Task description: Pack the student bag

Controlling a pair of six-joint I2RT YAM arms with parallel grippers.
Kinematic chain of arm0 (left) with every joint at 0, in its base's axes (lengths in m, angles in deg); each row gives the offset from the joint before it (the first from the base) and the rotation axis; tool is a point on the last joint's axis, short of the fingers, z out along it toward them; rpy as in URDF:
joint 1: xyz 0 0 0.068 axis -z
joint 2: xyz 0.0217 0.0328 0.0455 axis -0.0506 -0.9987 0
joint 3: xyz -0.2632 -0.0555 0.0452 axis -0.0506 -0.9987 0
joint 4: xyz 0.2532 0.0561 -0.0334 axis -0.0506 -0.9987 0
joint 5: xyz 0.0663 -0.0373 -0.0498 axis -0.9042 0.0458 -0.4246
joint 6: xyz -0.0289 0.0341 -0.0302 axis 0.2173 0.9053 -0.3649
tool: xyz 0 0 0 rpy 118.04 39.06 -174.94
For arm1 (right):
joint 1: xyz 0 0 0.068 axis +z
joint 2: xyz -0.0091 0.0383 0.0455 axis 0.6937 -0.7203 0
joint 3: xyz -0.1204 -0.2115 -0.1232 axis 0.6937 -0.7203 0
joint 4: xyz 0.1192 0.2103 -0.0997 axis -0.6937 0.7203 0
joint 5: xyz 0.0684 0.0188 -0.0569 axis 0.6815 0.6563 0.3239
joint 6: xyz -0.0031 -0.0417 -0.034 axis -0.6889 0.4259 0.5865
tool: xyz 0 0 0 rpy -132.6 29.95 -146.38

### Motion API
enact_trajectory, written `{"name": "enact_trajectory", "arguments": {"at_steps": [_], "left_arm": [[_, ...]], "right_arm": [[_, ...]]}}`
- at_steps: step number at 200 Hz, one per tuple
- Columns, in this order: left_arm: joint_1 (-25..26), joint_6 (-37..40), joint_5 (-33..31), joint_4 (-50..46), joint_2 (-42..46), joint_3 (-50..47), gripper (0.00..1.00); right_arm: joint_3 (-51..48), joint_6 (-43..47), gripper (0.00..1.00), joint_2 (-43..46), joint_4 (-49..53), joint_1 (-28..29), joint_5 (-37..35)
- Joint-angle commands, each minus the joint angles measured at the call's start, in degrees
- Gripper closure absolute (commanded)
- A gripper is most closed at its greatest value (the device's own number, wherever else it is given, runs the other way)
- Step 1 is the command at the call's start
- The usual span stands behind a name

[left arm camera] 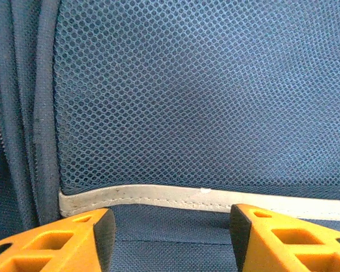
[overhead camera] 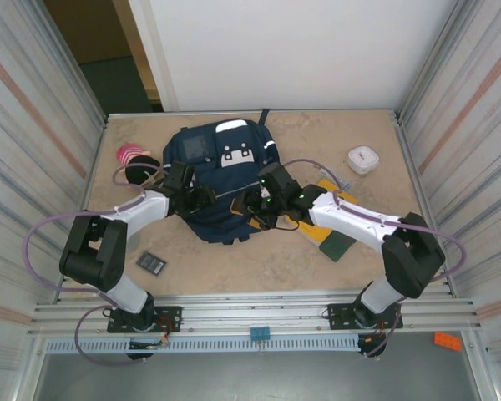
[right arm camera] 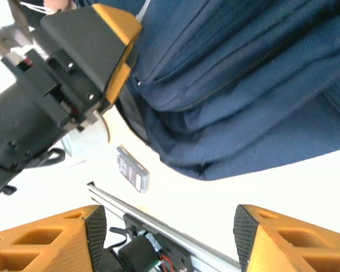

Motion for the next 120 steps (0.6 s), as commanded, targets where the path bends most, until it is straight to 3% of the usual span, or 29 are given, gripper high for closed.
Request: {"name": "enact_trajectory", "arguments": {"at_steps": [1,63,120], "left_arm": [[-0.46,0.36,-1.54,-2.22,0.60,-0.61,0.40],[-0.17,-0.82,-0.07,-1.50,13.50,-1.44,0.39],[1.68,-0.53,-1.95,-3.54,13.08,1.26,0.41]], "right_arm": [[5.69,7.11,0.39,3.04,10.05,-0.46,-1.84],[11.86,14.69,0.42,-8.74,1.94,-9.46,-0.88],[7.21,12.32,0.43,-16.06,-8.06,-8.46,-0.89]]}}
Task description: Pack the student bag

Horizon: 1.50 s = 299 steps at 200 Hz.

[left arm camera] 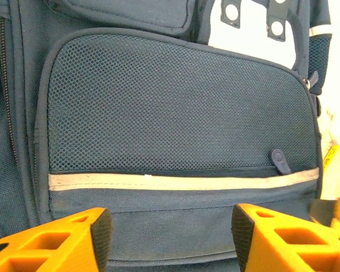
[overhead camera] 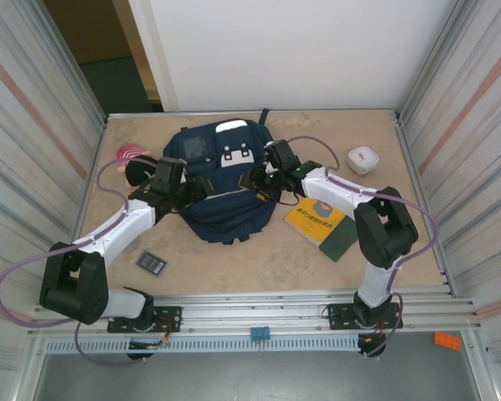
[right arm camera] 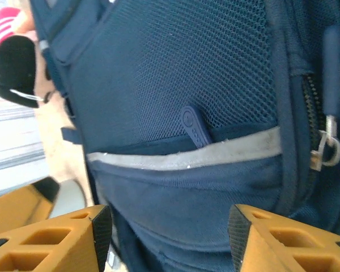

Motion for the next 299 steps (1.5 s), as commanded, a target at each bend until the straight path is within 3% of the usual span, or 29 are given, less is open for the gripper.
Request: {"name": "enact_trajectory", "arguments": {"at_steps": [1,35,63,127,147,170,196,213,244,275,299], "left_arm": [[1.26,-0.22,-1.91,-1.74,-0.01,2.39,0.41],[2.83,0.28,-1.39,-1.09,-0.75,3.66,0.42],[4.39,0.69,-1.64,-1.27,-1.05,5.84,0.43],[10.86,4.50,-4.31,-2.85,-5.28,15.39,0.43],[13.12,5.35,-4.36,-3.47,-8.85,19.50,0.43],[15.56,6.38,-3.13,-3.39,-13.63,24.37,0.42],[18.63,7.24,-2.46,-3.92,-20.11,30.54,0.41],[20.26,7.92,-0.89,-4.29,-24.48,34.49,0.39],[22.12,8.61,4.80,-0.59,-32.26,39.20,0.38],[24.56,11.22,9.05,-1.46,-40.33,46.06,0.36],[25.96,11.96,11.32,-4.84,-46.77,51.25,0.36]], "right_arm": [[-3.32,-0.51,0.43,-0.65,-5.73,1.79,-0.55],[-8.32,-4.74,0.43,-1.18,-13.12,3.20,-0.47],[-9.16,-4.58,0.42,0.76,-13.25,2.95,-0.38],[-9.68,3.55,0.40,18.51,3.03,-2.93,-1.27],[-10.93,6.94,0.39,24.48,10.59,-9.00,-0.45],[-14.19,11.02,0.37,30.80,20.61,-19.70,-0.25],[-21.71,13.75,0.35,38.33,25.97,-34.51,3.09],[-24.71,17.06,0.35,40.69,28.32,-39.75,4.65],[-29.85,14.93,0.37,41.63,24.25,-36.36,8.77],[-36.51,7.71,0.37,41.71,12.59,-30.68,9.87],[-39.28,6.93,0.37,37.80,9.14,-29.95,11.21]]}}
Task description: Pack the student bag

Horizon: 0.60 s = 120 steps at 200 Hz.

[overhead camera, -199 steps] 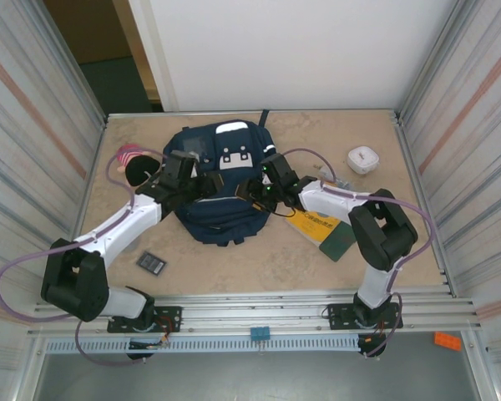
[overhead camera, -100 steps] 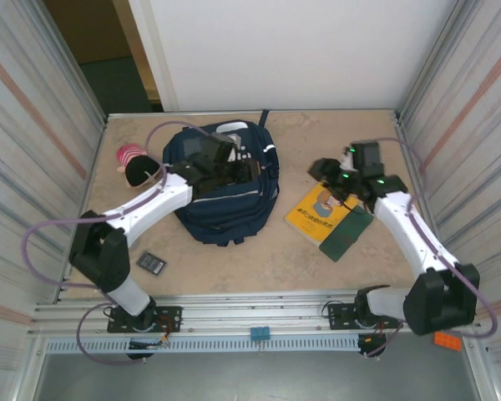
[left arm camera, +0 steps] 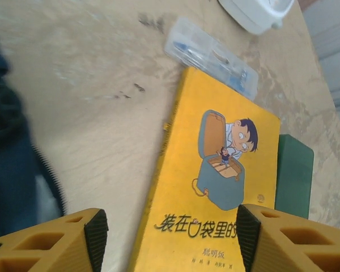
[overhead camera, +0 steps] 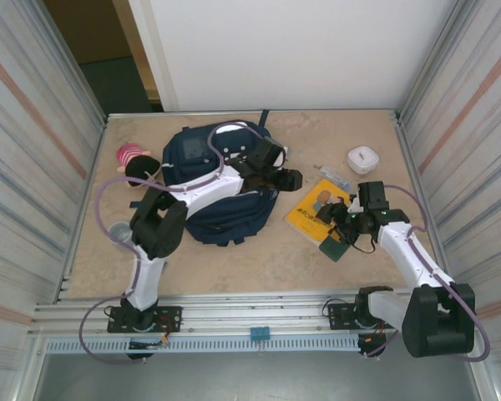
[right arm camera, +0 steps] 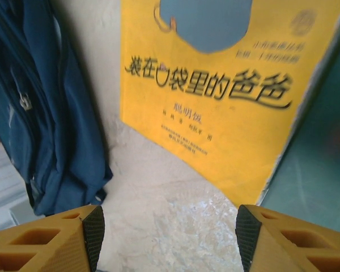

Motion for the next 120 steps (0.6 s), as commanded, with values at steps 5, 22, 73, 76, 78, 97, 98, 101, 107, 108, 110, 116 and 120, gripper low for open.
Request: {"name": "enact_trajectory", "arguments": {"at_steps": [5,22,73,76,78,97,98,101,107,108,110,116,120], "left_arm": [[1.75,2.63,5.25,-3.00,-5.56,5.91,0.36],[2.32,2.39,5.73,-4.57,-8.39,7.90,0.36],[2.51,2.03,6.63,-6.24,-11.89,8.52,0.36],[2.51,2.14,6.63,-6.37,-11.96,8.52,0.36],[2.51,2.20,6.66,-6.41,-11.91,8.49,0.36],[2.34,2.46,6.51,-6.45,-11.60,8.01,0.37],[2.34,2.46,6.59,-6.44,-11.53,7.95,0.37],[2.27,2.46,6.59,-6.35,-11.49,7.85,0.37],[2.16,2.37,6.59,-6.21,-11.30,7.72,0.37],[2.16,2.37,6.59,-6.14,-11.33,7.68,0.37],[2.11,2.37,6.59,-6.16,-11.25,7.69,0.37],[1.91,2.14,6.66,-6.07,-11.16,7.56,0.37],[1.77,2.11,6.78,-6.03,-11.19,7.55,0.37]], "right_arm": [[-2.39,-2.84,0.37,-3.42,-6.49,0.42,2.54],[-2.89,-2.32,0.37,-4.30,-4.39,0.04,-0.23],[-3.71,4.75,0.37,-6.06,3.87,-9.15,-3.71],[-3.67,5.08,0.37,-5.96,4.13,-9.58,-3.85],[-3.56,5.41,0.37,-5.82,4.54,-10.04,-3.90],[-2.45,7.60,0.36,-4.45,7.39,-13.40,-4.87],[-2.36,7.72,0.36,-4.41,7.56,-13.61,-4.92],[-2.01,8.02,0.36,-4.25,8.00,-14.01,-4.96],[-1.17,8.75,0.36,-4.09,8.83,-14.59,-5.15],[-0.97,8.82,0.36,-4.05,9.07,-14.69,-5.20],[-0.62,9.04,0.36,-4.03,9.47,-14.79,-5.32],[0.62,9.67,0.36,-3.93,10.62,-14.88,-5.65],[1.42,10.03,0.37,-3.71,11.33,-14.77,-5.61]]}}
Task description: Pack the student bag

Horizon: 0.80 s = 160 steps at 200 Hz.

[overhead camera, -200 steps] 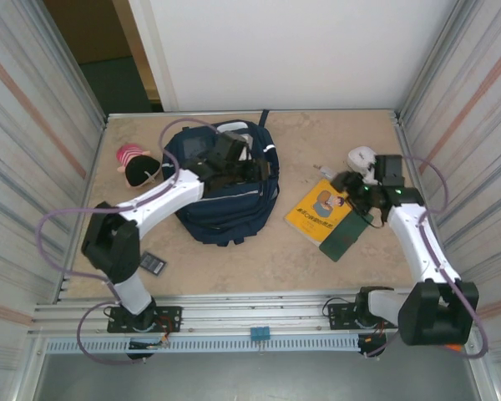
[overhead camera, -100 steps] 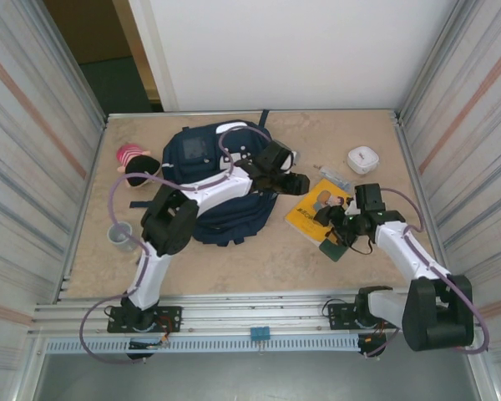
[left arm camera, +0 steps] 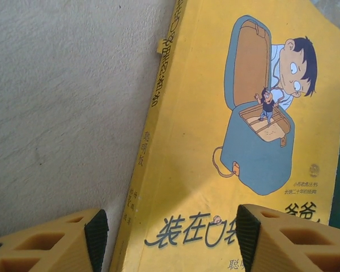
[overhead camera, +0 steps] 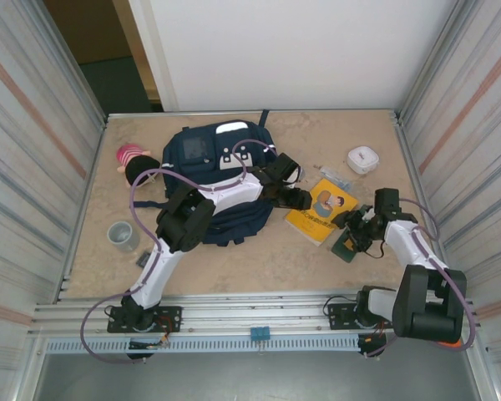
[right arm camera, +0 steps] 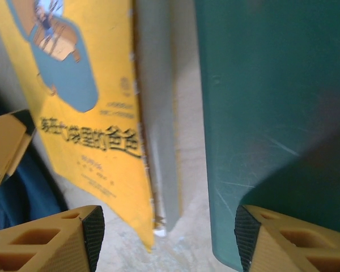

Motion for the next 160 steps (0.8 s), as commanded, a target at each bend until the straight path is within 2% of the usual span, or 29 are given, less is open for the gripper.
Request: {"name": "enact_trajectory", "arguments": {"at_steps": [1,14,33,59,90,121,136,160], "left_arm": [[-0.75,1.04,1.50,-0.76,0.52,1.06,0.37],[-1.26,0.82,2.50,-0.66,0.70,1.06,0.37],[-2.13,0.51,5.11,0.11,0.75,0.93,0.37],[-2.92,0.33,6.85,1.08,0.09,0.96,0.38],[-3.15,0.72,7.26,1.09,-0.83,1.06,0.39],[-3.15,0.82,7.56,1.03,-1.57,1.06,0.40],[-3.15,0.71,7.98,0.80,-1.83,1.14,0.40],[-3.18,-0.06,9.26,-0.77,-2.38,1.62,0.40]], "right_arm": [[3.83,4.87,0.37,1.03,7.99,-1.01,-3.55],[7.09,4.77,0.37,2.44,9.53,0.88,-3.72],[10.29,1.36,0.38,3.61,8.49,6.75,-5.53],[9.95,-3.50,0.38,-0.90,2.85,12.29,-7.35],[10.25,-4.20,0.38,-7.87,0.38,13.43,-11.09],[10.24,-3.54,0.39,-14.08,-3.98,14.21,-8.34],[10.44,-3.57,0.40,-15.93,-4.58,15.24,-10.41],[10.07,-3.68,0.49,-18.40,-5.73,15.72,-12.56]]}}
